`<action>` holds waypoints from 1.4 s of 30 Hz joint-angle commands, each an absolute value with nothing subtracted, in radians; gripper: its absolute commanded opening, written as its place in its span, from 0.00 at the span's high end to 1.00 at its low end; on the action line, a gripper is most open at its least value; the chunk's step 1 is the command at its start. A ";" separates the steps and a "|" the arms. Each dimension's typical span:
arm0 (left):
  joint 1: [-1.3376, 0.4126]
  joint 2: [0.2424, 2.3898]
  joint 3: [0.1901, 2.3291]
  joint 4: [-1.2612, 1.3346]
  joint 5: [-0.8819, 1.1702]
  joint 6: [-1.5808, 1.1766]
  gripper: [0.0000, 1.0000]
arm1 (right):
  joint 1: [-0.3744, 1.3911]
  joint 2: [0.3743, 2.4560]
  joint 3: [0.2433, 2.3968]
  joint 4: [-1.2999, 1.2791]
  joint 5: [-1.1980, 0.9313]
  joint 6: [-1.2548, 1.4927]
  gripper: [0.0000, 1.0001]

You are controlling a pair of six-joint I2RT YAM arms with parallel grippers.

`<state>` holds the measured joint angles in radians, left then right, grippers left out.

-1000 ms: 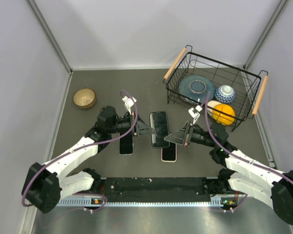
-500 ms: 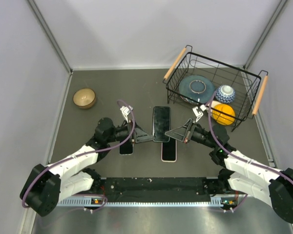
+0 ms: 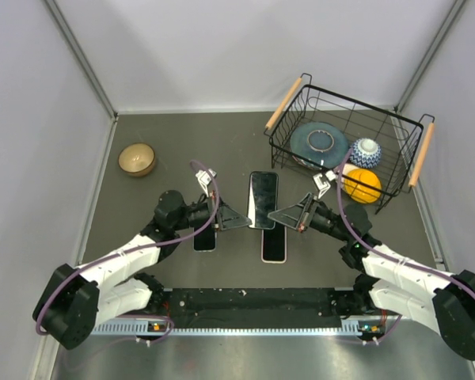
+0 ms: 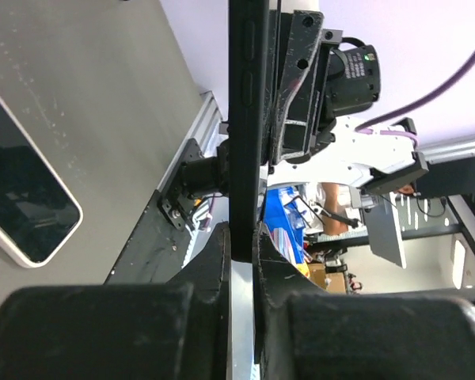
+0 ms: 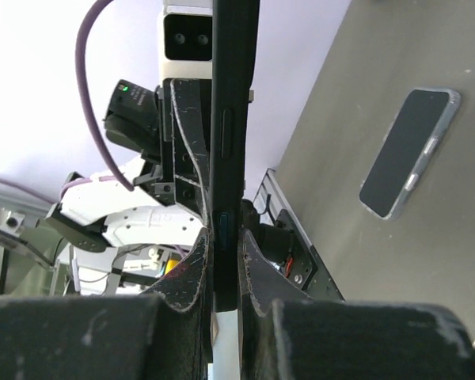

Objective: Put the phone into the phone case

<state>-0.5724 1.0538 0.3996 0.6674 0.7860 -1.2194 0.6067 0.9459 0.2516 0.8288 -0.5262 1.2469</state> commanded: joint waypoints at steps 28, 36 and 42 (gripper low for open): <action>-0.637 1.124 0.623 0.403 0.735 -0.985 0.83 | 0.626 0.813 0.241 0.787 -0.634 1.118 0.94; -0.638 1.088 0.581 0.465 0.787 -0.985 1.00 | 0.618 0.709 0.417 0.382 -0.483 0.910 0.39; -0.638 1.072 0.557 0.515 0.850 -0.992 1.00 | 0.548 0.778 0.520 0.336 -0.514 0.884 0.33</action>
